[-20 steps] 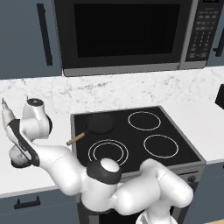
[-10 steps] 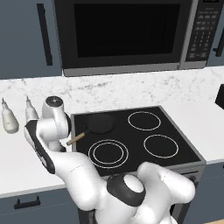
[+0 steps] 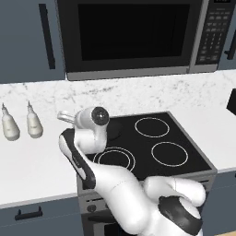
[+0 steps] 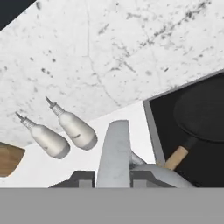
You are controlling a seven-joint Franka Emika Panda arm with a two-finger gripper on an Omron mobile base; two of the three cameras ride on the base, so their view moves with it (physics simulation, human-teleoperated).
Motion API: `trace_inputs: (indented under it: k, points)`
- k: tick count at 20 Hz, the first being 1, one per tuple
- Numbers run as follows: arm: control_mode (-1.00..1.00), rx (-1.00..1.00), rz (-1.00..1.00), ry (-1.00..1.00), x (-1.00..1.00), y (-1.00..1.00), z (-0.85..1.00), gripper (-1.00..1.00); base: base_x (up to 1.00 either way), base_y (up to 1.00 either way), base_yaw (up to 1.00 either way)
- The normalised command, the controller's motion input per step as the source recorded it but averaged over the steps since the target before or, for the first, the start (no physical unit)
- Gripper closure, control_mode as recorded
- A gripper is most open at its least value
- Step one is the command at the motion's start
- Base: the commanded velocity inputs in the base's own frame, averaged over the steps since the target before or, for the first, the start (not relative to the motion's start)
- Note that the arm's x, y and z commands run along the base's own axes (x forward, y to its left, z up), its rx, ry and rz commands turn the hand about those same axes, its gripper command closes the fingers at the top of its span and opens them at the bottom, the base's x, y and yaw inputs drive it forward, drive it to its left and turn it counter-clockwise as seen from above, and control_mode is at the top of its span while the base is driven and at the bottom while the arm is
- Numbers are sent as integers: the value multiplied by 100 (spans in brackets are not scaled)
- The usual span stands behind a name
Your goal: Pick the kettle from the counter and place it on a stove burner. Then turn the burner on.
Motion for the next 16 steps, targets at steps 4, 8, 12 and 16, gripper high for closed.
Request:
trace_inputs:
  k: [4,8,12,16]
  points:
    - [-100,24,-13,-23,0,-100,55,100,0,0,0]
    - [-100,22,-13,-20,0,-100,42,100,0,0,0]
    - [-100,16,-12,-12,0,-100,42,100,0,0,0]
    - [-100,12,-11,-1,0,-100,34,100,0,0,0]
